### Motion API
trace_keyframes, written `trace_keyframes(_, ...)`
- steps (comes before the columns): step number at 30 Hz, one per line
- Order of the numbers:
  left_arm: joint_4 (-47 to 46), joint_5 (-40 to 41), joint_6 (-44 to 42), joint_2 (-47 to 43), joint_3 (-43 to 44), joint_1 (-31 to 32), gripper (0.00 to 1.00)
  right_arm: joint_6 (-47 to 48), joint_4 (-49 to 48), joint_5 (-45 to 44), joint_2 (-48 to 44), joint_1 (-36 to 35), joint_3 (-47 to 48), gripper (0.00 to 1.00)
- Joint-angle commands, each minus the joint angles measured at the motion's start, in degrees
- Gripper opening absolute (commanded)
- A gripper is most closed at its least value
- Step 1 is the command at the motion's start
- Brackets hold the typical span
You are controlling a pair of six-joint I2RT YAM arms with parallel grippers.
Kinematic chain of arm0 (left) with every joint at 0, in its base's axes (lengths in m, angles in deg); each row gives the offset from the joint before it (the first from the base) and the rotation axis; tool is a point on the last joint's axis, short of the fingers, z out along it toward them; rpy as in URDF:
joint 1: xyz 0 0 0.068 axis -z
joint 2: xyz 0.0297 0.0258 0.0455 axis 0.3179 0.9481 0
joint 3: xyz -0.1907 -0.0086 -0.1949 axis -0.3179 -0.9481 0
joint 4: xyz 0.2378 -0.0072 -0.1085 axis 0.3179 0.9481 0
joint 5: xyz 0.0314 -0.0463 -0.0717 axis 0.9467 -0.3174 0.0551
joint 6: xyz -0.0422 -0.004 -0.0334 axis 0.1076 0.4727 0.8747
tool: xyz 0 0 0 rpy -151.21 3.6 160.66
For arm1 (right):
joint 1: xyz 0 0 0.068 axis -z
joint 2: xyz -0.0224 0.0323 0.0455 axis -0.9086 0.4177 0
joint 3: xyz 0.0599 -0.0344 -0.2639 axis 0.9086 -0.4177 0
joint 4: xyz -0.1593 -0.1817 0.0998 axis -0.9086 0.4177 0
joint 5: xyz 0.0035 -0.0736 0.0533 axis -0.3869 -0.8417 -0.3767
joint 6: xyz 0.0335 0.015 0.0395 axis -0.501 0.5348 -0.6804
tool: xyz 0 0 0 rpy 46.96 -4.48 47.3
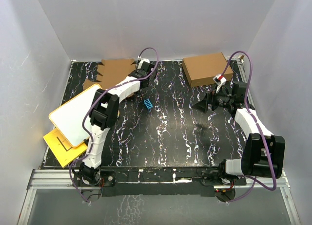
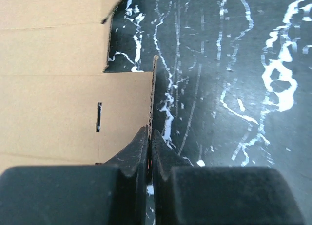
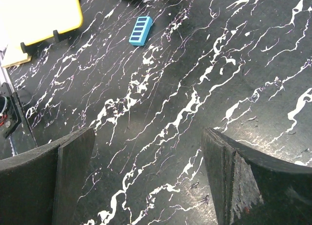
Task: Fold the paper box
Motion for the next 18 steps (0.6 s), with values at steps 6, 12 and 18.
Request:
trace_keyframes(6,-0.8,-5.9,-2.9,-21.1,-4.2,8.4,0.0,1.1,-2.9,3.5,0.1,-0.2,1.8,0.98)
trace_keyframes(12,-0.4,-9.7,1.2,-31.5,-12.6,14.9,0.0,-0.8,-3.0,1.1,0.9,-0.3,2.4,0.98)
trace_keyframes(18,-2.4,-12.2,2.9,-38.3,-19.2,23.4,0.0,-2.2,-3.0,-3.7,0.9,0.2,2.7,0.98)
